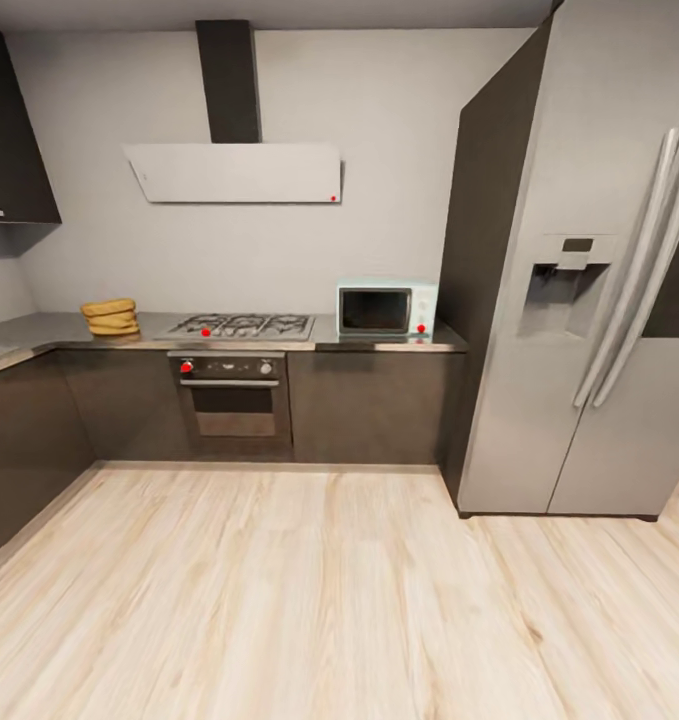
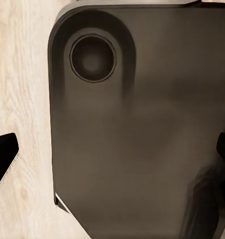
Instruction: In the kitchen, take the popcorn bag from the countertop, put it into the microwave, and heat it until the popcorn is cooked so the cooked popcorn ends up inside the bag.
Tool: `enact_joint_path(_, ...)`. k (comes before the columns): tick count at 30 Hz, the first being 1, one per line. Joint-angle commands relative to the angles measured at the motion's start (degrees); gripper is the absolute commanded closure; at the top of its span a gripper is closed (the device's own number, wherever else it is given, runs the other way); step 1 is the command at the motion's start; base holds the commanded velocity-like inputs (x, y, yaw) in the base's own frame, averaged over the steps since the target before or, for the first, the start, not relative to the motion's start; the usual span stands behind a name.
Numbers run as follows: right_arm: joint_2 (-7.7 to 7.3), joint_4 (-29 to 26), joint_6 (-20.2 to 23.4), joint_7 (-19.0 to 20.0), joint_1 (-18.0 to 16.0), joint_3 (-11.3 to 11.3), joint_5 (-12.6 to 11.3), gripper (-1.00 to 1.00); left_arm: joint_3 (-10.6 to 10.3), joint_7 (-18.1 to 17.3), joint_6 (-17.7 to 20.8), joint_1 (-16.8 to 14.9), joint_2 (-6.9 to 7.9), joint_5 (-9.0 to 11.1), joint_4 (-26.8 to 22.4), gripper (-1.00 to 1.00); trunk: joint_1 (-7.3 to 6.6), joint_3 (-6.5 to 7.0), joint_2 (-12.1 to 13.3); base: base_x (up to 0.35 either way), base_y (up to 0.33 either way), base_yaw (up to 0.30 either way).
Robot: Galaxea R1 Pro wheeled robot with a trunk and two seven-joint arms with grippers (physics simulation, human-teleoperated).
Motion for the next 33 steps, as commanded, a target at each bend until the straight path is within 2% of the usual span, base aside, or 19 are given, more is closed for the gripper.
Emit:
enact_joint_path(1,0.04,0.0,-0.2,0.0,0.0,-0.1,0.0,-1.0,0.1,0.2,0.0,0.0,-0.02,0.2,-0.1,-1.0,0.03,-0.04,0.0,0.301,0.0,0.0)
enact_joint_path(33,0.08,0.0,-0.2,0.0,0.0,-0.1,0.0,-1.0,0.1,0.2,0.0,0.0,0.01,0.2,-0.1,-1.0,0.03,-0.04,0.0,0.286,0.0,0.0)
